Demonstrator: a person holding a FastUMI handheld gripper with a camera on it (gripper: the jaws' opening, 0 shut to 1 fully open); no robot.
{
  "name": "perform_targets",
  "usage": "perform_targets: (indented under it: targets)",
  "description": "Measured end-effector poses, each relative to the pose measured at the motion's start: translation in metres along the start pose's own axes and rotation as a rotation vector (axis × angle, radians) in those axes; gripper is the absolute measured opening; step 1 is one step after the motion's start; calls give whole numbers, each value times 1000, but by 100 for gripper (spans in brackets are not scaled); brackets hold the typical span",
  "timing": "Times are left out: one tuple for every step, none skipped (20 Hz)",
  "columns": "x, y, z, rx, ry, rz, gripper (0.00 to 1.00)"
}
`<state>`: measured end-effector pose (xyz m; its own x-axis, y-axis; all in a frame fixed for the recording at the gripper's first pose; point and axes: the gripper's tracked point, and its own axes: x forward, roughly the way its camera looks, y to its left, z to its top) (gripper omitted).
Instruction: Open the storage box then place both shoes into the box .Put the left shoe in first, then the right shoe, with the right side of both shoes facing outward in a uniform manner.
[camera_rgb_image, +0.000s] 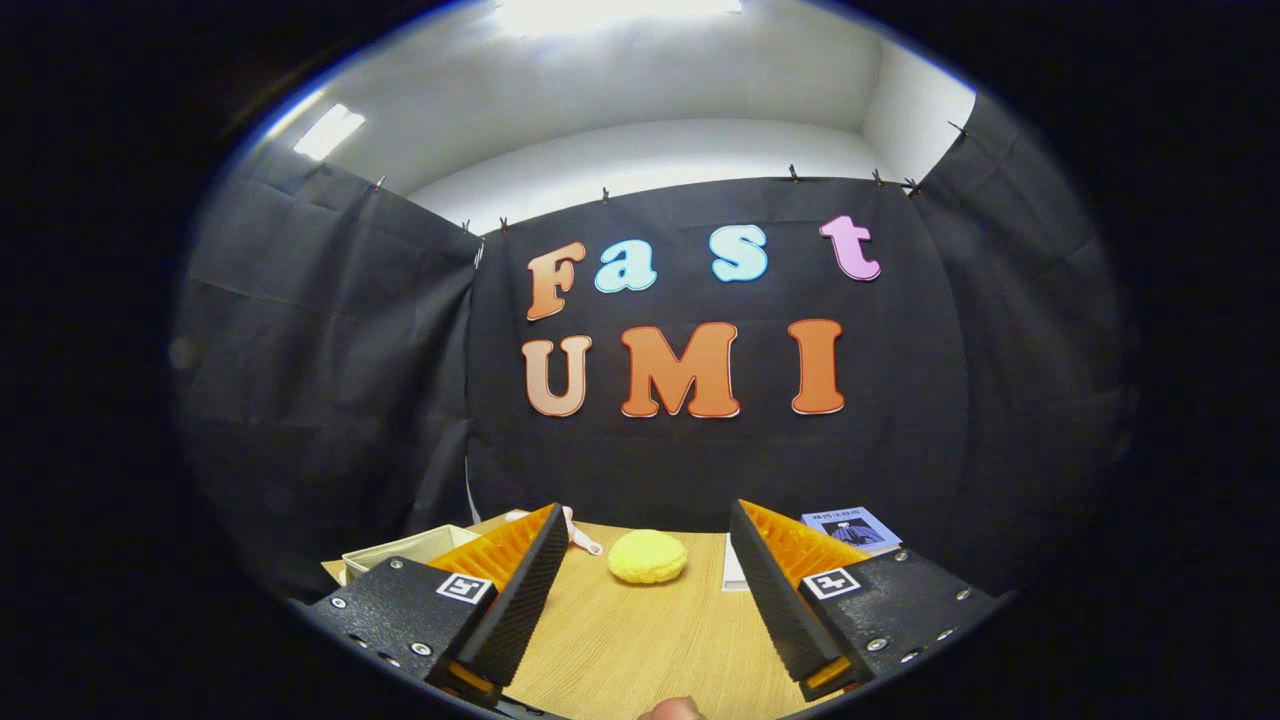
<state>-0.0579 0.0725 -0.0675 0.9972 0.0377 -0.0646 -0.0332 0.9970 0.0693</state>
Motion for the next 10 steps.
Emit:
perform_targets:
  targets:
    - [0, -5, 7, -4, -16, -10, 97]
    - [-1, -11, 12, -10, -28, -25, 97]
    - [-3, -16, 15, -14, -32, -41, 97]
    - [-6, -19, 17, -15, -33, -52, 97]
    - [-9, -22, 18, -15, -31, -62, 97]
    - [-12, -23, 20, -14, -35, -68, 97]
    - [-13, -26, 22, -13, -40, -72, 97]
    - [-15, -28, 22, -11, -42, -76, 97]
    - [-15, -29, 23, -11, -43, -76, 97]
    - [-16, -31, 21, -10, -42, -79, 97]
